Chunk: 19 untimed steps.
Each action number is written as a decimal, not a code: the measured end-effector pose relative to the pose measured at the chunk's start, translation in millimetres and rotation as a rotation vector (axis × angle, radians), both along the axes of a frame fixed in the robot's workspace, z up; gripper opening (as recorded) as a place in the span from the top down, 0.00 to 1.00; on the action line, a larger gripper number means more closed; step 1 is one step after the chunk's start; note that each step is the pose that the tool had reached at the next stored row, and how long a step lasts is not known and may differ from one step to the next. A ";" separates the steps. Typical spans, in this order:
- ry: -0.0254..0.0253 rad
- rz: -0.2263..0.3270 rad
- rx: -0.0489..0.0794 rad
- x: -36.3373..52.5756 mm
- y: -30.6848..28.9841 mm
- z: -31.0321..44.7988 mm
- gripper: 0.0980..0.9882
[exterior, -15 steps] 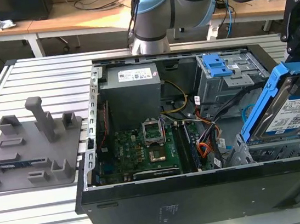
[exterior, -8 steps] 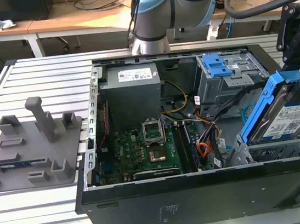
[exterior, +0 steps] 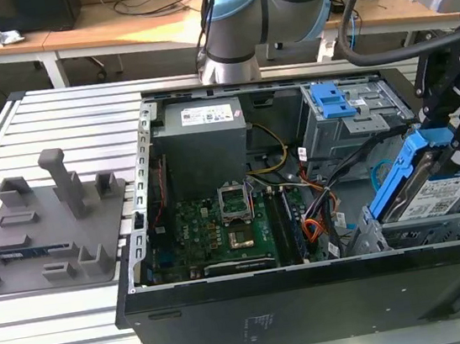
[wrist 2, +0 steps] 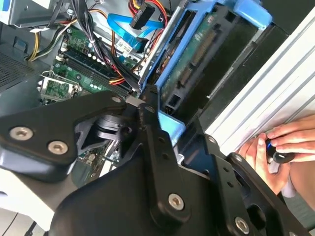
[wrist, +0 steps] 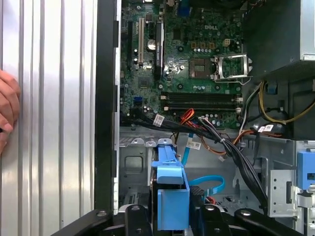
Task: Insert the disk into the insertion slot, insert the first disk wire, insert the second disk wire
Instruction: 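Insert the disk into the insertion slot, then insert the first disk wire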
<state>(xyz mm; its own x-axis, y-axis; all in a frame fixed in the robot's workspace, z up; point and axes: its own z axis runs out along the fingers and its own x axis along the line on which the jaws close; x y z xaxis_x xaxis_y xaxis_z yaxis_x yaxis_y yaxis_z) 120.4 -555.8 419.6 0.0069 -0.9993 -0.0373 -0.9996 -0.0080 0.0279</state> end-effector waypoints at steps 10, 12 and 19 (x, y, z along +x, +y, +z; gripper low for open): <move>0.0000 0.001 0.000 -0.1 0.0 -0.1 0.48; 0.0000 0.003 0.000 -0.1 0.0 -0.1 0.48; 0.0000 0.004 0.000 -0.1 0.0 -0.2 0.48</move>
